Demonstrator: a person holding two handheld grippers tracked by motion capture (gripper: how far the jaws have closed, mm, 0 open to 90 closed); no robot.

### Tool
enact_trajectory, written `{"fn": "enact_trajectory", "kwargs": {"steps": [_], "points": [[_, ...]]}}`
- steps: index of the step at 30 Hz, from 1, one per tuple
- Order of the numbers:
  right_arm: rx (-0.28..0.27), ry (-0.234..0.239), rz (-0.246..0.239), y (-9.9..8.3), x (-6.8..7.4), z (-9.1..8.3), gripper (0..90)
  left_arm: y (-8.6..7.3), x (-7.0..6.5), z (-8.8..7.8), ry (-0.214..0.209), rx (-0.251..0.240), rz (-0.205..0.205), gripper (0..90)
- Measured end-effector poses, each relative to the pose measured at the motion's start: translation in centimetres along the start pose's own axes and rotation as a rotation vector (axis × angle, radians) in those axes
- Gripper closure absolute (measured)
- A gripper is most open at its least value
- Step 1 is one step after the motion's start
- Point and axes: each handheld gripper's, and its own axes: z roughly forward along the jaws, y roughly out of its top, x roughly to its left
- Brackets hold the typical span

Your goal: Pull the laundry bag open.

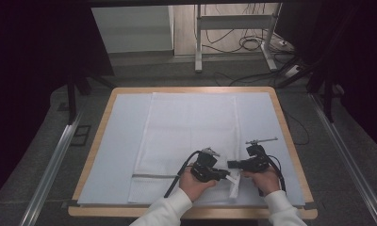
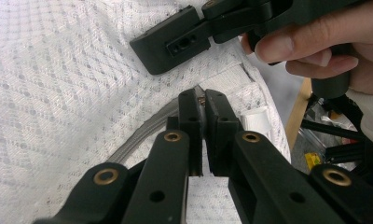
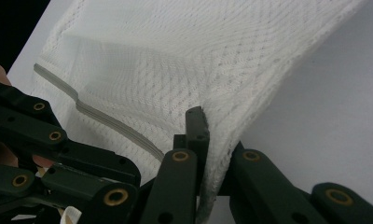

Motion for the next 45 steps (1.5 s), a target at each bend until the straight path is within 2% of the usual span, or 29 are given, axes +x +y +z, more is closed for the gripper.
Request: {"fn": "enact_trajectory", "kwargs": {"steps": [5, 8, 17, 45], "points": [[-0.011, -0.005, -0.003, -0.1, 0.0, -0.1, 88.3, 0.0, 0.1, 0.0, 0.004, 0.002, -0.002, 87.2], [-0.011, -0.002, -0.004, -0.1, 0.0, -0.1, 88.3, -0.1, 0.0, 0.0, 0.021, 0.009, 0.015, 87.2], [-0.017, -0.007, -0.013, -0.2, 0.1, -0.1, 88.4, -0.2, 0.4, 0.0, 0.008, 0.011, -0.01, 87.2], [-0.022, -0.02, -0.015, -0.5, 0.2, -0.2, 88.5, -0.9, 1.1, 0.0, 0.015, 0.014, -0.028, 87.1]]}}
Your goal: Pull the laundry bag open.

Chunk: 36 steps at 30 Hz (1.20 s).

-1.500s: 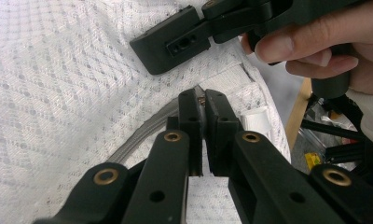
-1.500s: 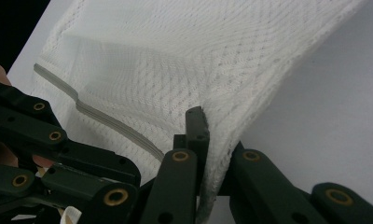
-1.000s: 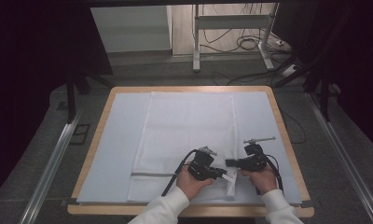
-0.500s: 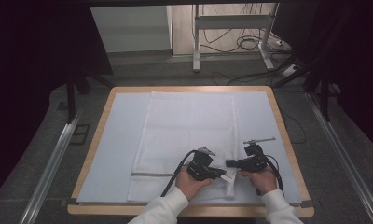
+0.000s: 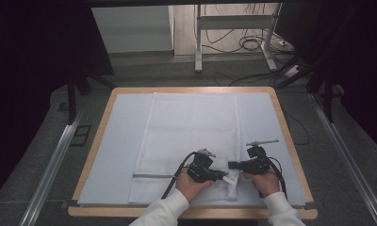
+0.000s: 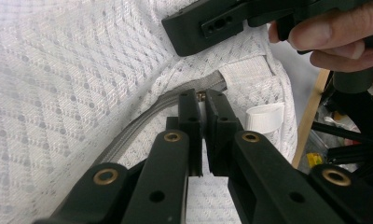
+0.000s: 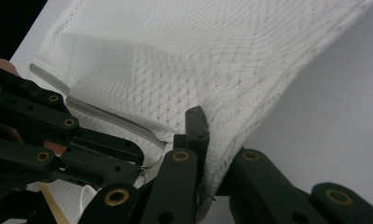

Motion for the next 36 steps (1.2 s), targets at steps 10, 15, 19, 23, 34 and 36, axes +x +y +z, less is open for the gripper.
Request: {"fn": "enact_trajectory", "kwargs": {"steps": [10, 15, 19, 23, 34, 36], "points": [[0.0, 0.001, 0.002, 0.0, -0.1, 0.1, 88.5, 0.1, 0.4, -0.1, -0.001, 0.009, -0.004, 87.1], [0.0, 0.002, 0.003, 0.0, -0.1, 0.0, 88.5, 0.0, 0.4, -0.1, -0.001, 0.012, -0.004, 87.1], [-0.001, 0.004, 0.006, 0.0, -0.2, 0.0, 88.5, -0.2, 0.8, -0.1, 0.013, 0.022, -0.011, 87.1], [-0.004, 0.003, 0.009, 0.1, -0.3, -0.1, 88.5, -0.5, 1.1, -0.2, 0.009, 0.016, -0.024, 87.1], [-0.007, 0.007, 0.01, 0.0, -0.3, 0.0, 88.5, -0.5, 1.3, -0.6, 0.009, 0.016, -0.021, 87.1], [-0.007, 0.008, 0.008, 0.0, -0.3, 0.0, 88.5, -0.5, 1.4, -0.7, 0.005, 0.014, -0.021, 87.1]]}}
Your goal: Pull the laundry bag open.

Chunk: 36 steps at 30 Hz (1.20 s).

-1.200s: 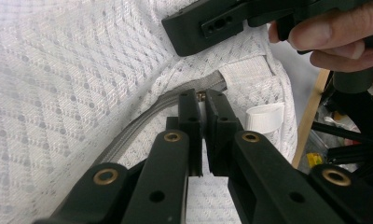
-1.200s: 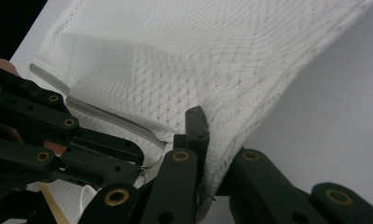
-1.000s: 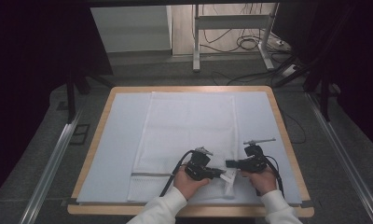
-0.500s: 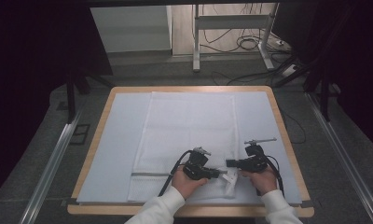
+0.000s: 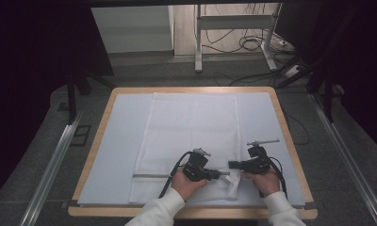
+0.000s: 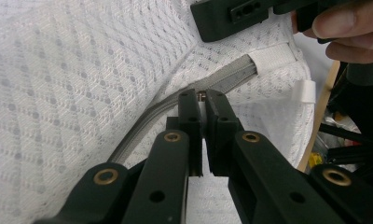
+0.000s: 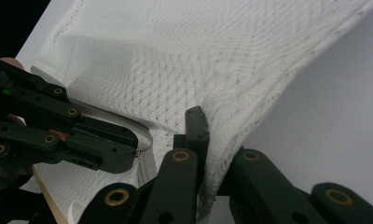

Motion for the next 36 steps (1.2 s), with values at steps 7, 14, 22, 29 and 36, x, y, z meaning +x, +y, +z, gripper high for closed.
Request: {"fn": "enact_trajectory", "kwargs": {"steps": [7, 14, 22, 29, 36], "points": [[-0.005, 0.002, 0.001, 0.0, 0.0, 0.0, 88.5, -0.1, 0.2, -0.3, 0.007, -0.004, -0.004, 87.1], [-0.005, 0.005, 0.001, 0.0, 0.0, 0.0, 88.5, -0.4, 0.7, -0.8, 0.007, -0.011, -0.013, 87.1], [-0.01, 0.002, 0.001, 0.0, 0.0, 0.0, 88.4, -0.5, 0.9, -1.1, 0.005, -0.011, -0.016, 87.1], [-0.019, 0.005, 0.008, 0.0, 0.0, -0.2, 88.5, -0.9, 1.4, -1.7, 0.015, -0.015, -0.025, 87.1], [-0.021, 0.004, 0.003, 0.0, 0.0, -0.3, 88.5, -1.0, 1.6, -1.9, 0.013, -0.016, -0.033, 87.0]]}}
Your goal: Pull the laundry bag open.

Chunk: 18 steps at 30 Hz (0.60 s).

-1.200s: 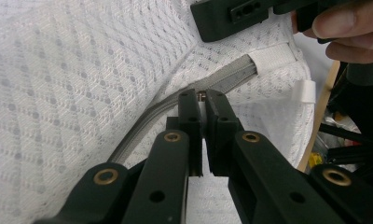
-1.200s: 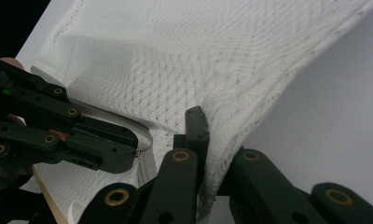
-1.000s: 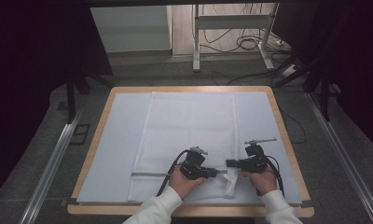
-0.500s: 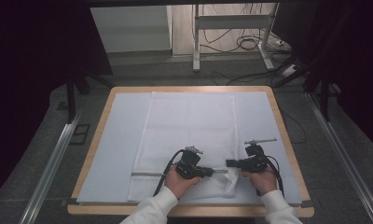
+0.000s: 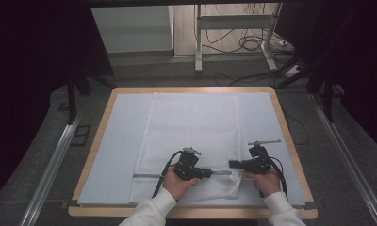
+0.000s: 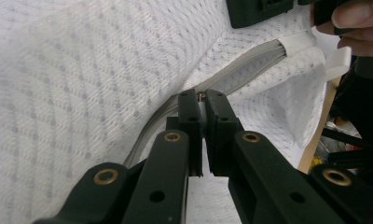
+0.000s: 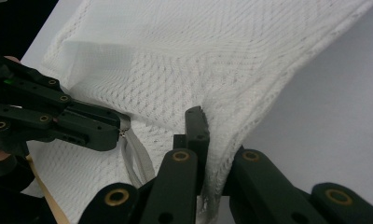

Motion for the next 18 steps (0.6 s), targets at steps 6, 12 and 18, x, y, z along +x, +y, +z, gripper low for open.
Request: {"fn": "enact_trajectory", "kwargs": {"steps": [6, 12, 18], "points": [[0.0, 0.001, -0.003, 0.0, 0.0, 0.0, 88.4, -0.3, 0.3, -0.5, 0.002, -0.003, -0.006, 87.0], [0.001, 0.003, -0.005, 0.0, 0.0, 0.0, 88.4, -0.5, 0.6, -0.7, -0.001, -0.001, -0.003, 87.1], [0.001, 0.0, -0.005, 0.0, 0.0, 0.0, 88.4, -0.8, 1.1, -1.1, -0.001, -0.004, -0.008, 87.0]]}}
